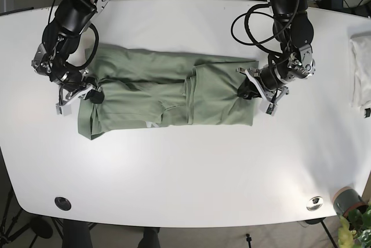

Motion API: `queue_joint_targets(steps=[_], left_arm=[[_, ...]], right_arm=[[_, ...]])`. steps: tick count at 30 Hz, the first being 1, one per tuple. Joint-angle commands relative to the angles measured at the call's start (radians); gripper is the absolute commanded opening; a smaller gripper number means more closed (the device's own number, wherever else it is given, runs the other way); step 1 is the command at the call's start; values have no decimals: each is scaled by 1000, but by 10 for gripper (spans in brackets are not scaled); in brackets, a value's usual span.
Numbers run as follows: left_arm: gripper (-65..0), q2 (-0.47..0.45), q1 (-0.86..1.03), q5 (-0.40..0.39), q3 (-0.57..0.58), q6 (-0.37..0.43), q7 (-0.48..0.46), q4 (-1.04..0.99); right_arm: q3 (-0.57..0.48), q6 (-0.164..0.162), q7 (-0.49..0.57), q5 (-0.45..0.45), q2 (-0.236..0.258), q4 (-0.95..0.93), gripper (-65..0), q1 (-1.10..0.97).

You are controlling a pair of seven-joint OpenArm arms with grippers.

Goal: Fold the T-shirt properly
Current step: 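Grasp both ends of the folded green shirt with both grippers, then fold both shirt ends inward toward each other with both grippers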

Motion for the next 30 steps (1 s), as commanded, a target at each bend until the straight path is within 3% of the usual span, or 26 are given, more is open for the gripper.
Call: queue_joint_targets(steps=[1,11,16,21,30], left_arm=[[-581,-6,-6,11,-1,2,12,10],[-579,0,-1,11,2,2,15,10],[-578,5,5,3,87,17,15,10],[-576,80,2,10,111,83,12,8],[-576,181,-81,10,113,86,10,-157]], right_arm=[[-2,3,19,18,25,42,-648,19],[-2,3,-21,27,17,295,-648,-62],[-4,3,-68,29,14,436,-648,-94],[-46,3,-127,29,13,577,-650,-127],[-143,3,-148,29,-46,798,-650,-200]])
